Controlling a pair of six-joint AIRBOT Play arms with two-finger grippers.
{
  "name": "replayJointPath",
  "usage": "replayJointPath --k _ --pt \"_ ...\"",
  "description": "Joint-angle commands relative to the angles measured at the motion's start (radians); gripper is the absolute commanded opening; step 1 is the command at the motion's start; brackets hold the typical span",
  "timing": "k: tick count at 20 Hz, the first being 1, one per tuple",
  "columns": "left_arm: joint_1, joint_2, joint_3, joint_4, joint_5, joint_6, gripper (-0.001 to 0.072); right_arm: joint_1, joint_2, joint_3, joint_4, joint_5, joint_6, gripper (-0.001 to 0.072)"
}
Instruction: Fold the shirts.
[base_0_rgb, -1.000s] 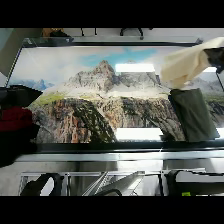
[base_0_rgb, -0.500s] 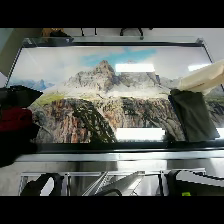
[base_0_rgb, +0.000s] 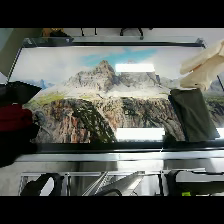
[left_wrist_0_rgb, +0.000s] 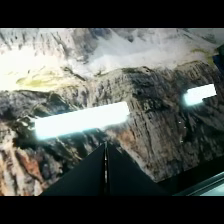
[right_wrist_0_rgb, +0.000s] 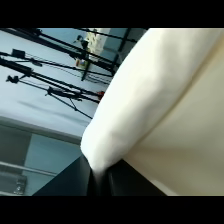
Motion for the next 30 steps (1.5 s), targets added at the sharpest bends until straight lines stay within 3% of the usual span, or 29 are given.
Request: replayJointPath --k 1,5,10,13,19,25,30 --pt "0.000 -0.040 0.000 -0.001 0.008 -0.001 0.0014 0.042 0.011 0.001 0.069 -0.119 -0.039 0.0025" --pt "0.000 -0.120 0.000 -0.003 -0.041 0.000 0.0014 -0.006 0.029 -0.002 0.010 0.023 0.033 0.0025" --pt "0.000 -0.132 0.000 -0.003 -0.050 0.007 0.0014 -0.039 0.086 -0.013 -0.327 0.221 0.218 0.0024" --pt "0.000 -0.095 0.000 0.000 -0.050 0.011 0.0014 -0.071 0.165 -0.103 -0.346 0.333 0.256 0.0024" --pt "0.000 -0.025 0.000 0.000 -0.050 0.018 0.0014 -0.259 0.434 -0.342 -0.505 0.440 0.340 0.0025" --pt "0.000 0.001 0.000 0.000 -0.070 0.031 0.0014 -0.340 0.627 -0.628 -0.912 0.481 0.587 0.0025" --pt "0.000 -0.006 0.000 0.000 -0.072 0.037 0.0014 -0.372 0.663 -0.770 -1.092 0.485 0.643 0.0026"
